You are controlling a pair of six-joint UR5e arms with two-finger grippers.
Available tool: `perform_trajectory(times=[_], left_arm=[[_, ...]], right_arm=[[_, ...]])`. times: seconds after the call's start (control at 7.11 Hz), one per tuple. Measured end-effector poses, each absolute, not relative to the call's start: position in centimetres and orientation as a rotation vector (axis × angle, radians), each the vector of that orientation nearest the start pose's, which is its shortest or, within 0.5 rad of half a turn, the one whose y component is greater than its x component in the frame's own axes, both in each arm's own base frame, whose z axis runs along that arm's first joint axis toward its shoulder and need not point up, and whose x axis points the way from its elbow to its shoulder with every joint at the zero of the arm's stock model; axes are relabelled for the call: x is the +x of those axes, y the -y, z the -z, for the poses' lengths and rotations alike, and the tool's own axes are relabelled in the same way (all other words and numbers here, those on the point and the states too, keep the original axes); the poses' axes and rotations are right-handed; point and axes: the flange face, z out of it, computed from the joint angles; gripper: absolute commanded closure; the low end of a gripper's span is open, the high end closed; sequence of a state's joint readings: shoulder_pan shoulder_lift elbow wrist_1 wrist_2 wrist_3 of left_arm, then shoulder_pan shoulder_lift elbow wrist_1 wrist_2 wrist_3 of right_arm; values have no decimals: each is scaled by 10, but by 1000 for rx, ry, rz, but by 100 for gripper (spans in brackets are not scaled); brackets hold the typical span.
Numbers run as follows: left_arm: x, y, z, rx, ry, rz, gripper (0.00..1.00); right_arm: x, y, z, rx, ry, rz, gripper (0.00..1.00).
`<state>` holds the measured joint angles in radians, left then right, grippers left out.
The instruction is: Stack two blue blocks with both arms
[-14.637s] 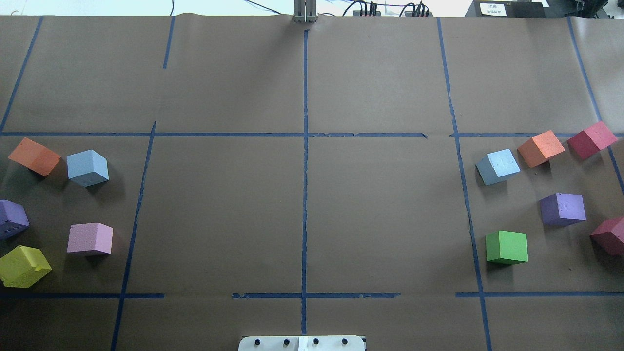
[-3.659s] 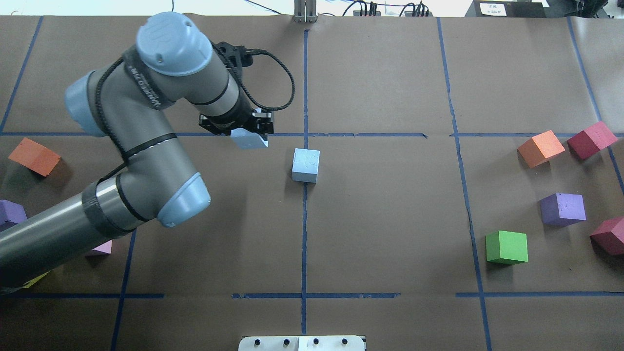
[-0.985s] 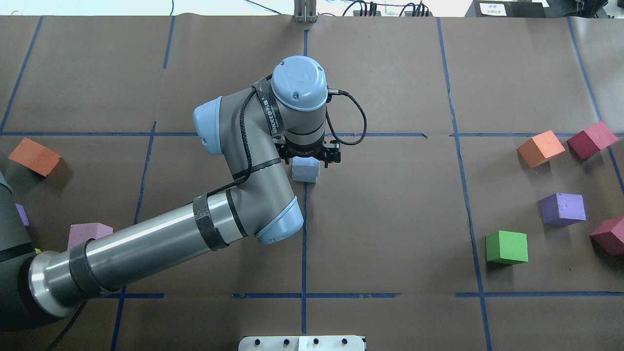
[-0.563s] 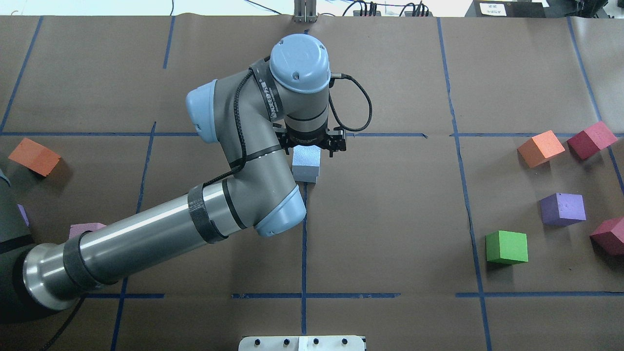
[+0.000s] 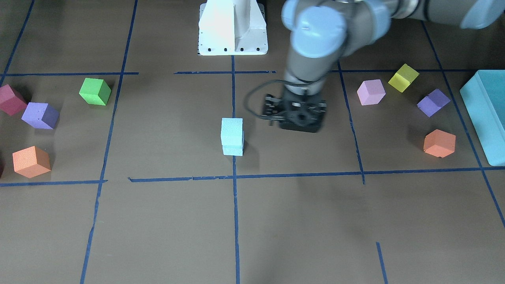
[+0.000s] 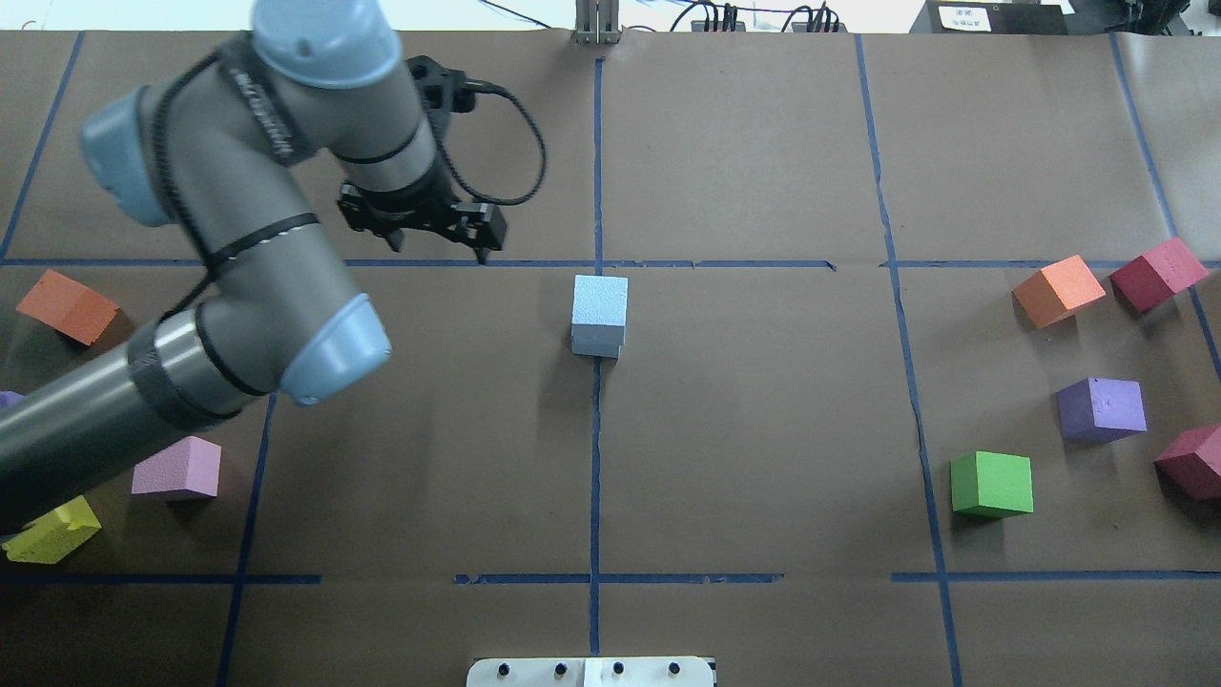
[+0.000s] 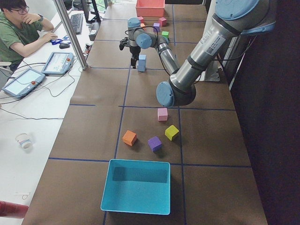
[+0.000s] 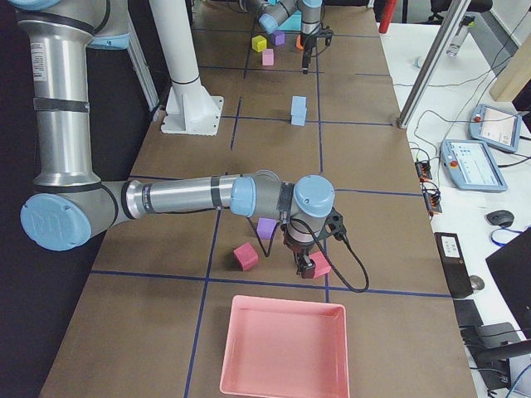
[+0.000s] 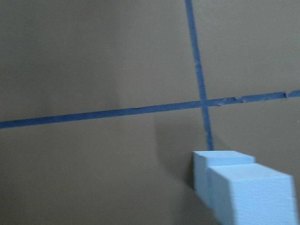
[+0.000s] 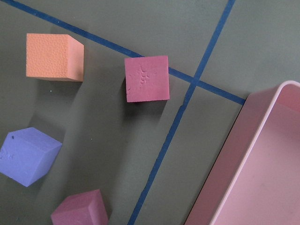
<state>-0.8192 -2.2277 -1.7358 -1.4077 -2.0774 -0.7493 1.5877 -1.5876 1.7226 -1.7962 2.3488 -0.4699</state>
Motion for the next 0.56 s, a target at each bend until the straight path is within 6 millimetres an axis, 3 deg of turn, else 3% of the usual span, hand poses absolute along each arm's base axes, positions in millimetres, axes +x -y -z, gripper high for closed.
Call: perform_trajectory(times=[0.28, 0.42, 0.56], left_arm=[[248, 575, -333, 147, -764, -267, 0], [170, 579, -392, 130, -774, -268, 0], [92, 570, -449, 104, -795, -210, 0]], right_arm=[[71, 463, -625, 43, 787, 288, 0], [71, 462, -626, 27, 787, 254, 0], [71, 463, -625, 23, 786, 241, 0]])
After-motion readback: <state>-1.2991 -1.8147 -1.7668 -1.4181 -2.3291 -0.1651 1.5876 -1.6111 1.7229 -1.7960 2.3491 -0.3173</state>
